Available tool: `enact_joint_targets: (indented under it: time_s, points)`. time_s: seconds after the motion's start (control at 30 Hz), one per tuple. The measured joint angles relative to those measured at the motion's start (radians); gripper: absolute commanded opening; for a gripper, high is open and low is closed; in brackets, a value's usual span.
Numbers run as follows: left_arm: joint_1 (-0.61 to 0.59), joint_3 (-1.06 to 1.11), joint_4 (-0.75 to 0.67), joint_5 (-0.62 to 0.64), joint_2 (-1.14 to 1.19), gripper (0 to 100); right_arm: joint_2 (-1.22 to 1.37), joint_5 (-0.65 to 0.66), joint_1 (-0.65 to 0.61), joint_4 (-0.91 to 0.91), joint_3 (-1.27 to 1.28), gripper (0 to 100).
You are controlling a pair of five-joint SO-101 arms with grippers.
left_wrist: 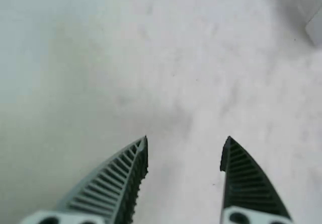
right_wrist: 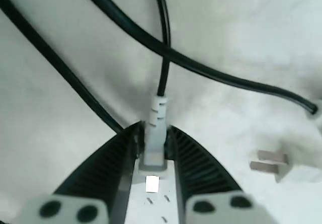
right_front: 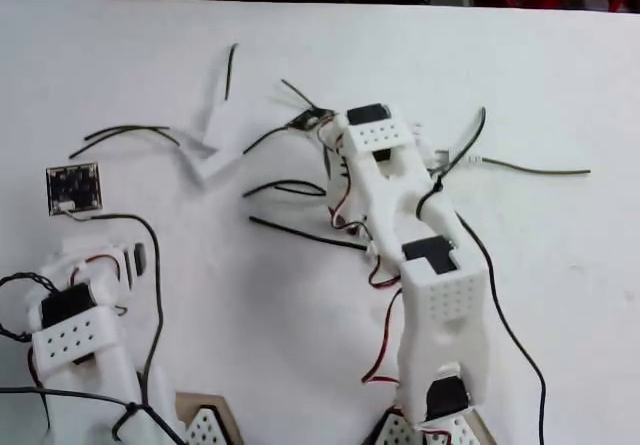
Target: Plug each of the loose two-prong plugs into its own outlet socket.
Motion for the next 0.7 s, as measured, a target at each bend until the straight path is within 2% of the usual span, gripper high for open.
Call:
enact_joint_targets:
  time_s: [0.27,0.4,0.53,0.7]
  points:
    - [0.0,0.0,0.0,0.0,0.0,24,-0.256,-0.157,0.0,0.112,0.011,1.7]
    - [0.0,0.0,0.0,0.0,0.0,24,-0.417,-0.198,-0.02,0.104,0.129,1.7]
    - [0.014,0.0,0.0,0.0,0.0,24,-0.605,-0.23,-0.057,0.0,0.318,1.7]
    - [0.034,0.0,0.0,0.0,0.0,24,-0.853,-0.267,-0.114,-0.222,0.583,1.7]
